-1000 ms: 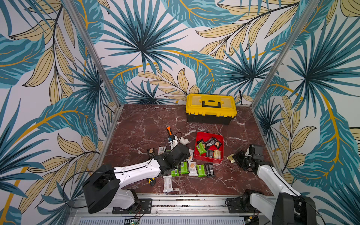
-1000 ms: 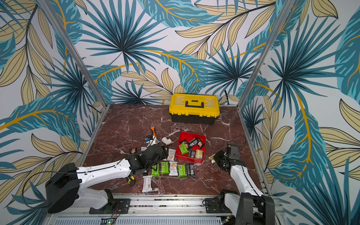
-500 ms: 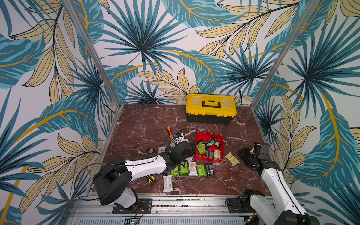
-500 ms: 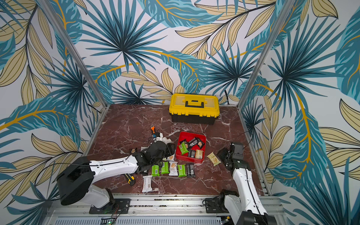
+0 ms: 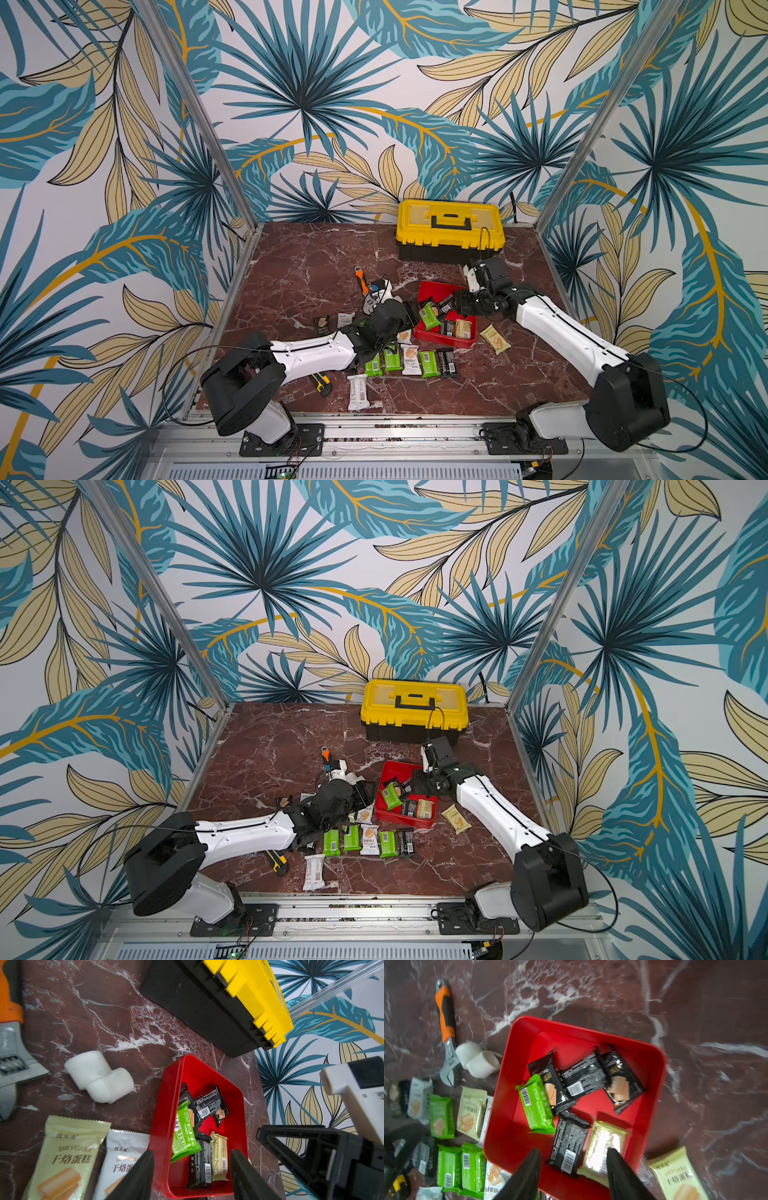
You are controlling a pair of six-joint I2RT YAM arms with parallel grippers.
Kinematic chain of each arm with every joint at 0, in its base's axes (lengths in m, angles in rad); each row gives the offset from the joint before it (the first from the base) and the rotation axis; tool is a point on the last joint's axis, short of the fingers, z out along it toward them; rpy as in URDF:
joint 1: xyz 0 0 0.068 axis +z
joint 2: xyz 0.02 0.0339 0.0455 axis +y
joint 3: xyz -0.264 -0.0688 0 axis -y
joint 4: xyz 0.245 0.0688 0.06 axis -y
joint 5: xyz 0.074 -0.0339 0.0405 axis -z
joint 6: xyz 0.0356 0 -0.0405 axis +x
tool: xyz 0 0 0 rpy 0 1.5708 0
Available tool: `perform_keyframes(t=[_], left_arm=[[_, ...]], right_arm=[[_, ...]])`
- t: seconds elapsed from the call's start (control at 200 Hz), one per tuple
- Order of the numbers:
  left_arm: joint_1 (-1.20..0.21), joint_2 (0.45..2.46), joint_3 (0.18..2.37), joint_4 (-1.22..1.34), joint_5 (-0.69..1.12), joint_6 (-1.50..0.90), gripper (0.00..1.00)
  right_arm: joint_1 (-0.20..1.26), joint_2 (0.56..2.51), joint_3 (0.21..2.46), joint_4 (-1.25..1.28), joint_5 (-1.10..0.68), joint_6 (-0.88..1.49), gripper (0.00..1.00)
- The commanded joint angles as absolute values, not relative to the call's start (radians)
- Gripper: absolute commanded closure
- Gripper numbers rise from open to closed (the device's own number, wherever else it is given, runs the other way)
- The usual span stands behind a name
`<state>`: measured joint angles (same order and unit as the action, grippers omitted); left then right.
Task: Take the cookies out of the storage box
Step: Pick up the cookie from the storage box.
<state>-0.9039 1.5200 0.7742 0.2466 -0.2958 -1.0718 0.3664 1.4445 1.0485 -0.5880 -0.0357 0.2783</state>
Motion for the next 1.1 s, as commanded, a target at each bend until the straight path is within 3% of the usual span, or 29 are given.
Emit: perform_keyframes(t=[0.0,0.631,0.991,1.097], left_arm=[[-0.894,1.46,0.72,0.236,-0.356,-1.113,0.38],[-0.881,1.361,0.661,0.159,-0.409,-1.149,0.38],[-0.88,1.348,0.664,0.132,-0.428,-1.145,0.38],[-0.879,1.351,0.659,0.129,-0.428,-1.156,0.38]], right_arm=[[0.434,1.552,1.111,-0.678,0.02,0.164,0.42],[0.585,1.838,1.244,-0.654,0.189,0.14,0.37],[0.571,1.761,1.195,-0.617,0.375,0.23,0.45],[0.566,1.736,1.189,-0.608,0.36,0.212,0.45]])
